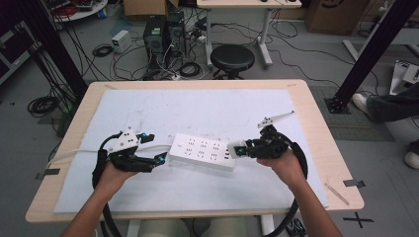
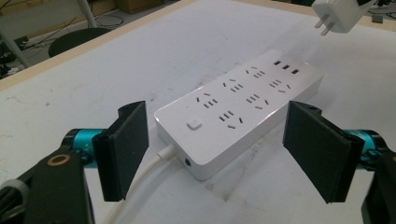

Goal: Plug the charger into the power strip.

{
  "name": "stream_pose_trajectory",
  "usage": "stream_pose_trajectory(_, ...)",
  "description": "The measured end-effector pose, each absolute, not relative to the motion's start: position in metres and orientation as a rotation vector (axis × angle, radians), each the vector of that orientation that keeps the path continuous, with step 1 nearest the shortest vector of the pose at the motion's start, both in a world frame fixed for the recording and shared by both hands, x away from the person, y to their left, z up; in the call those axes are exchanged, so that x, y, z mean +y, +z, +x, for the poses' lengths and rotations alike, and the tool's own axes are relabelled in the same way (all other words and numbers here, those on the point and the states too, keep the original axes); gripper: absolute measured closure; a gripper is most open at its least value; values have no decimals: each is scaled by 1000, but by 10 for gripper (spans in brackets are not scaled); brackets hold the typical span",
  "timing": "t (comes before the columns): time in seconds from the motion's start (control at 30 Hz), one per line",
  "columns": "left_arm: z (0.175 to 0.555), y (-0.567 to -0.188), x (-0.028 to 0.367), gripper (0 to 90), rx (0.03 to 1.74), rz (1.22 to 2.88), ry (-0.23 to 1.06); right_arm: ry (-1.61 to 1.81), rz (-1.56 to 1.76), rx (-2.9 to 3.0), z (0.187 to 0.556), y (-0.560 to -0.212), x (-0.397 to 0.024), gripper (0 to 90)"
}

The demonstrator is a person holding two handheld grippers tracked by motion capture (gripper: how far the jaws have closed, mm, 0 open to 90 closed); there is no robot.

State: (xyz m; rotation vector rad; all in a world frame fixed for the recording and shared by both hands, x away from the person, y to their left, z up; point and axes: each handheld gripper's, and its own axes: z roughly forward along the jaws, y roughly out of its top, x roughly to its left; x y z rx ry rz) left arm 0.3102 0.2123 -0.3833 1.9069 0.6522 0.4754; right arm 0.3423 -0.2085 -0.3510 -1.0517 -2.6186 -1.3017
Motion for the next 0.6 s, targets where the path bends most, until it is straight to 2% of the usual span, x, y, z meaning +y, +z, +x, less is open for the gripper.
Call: stream_pose_trajectory(0.6, 312, -388, 220, 227, 678, 1890, 471, -1031, -913, -2938, 342, -341, -200, 637)
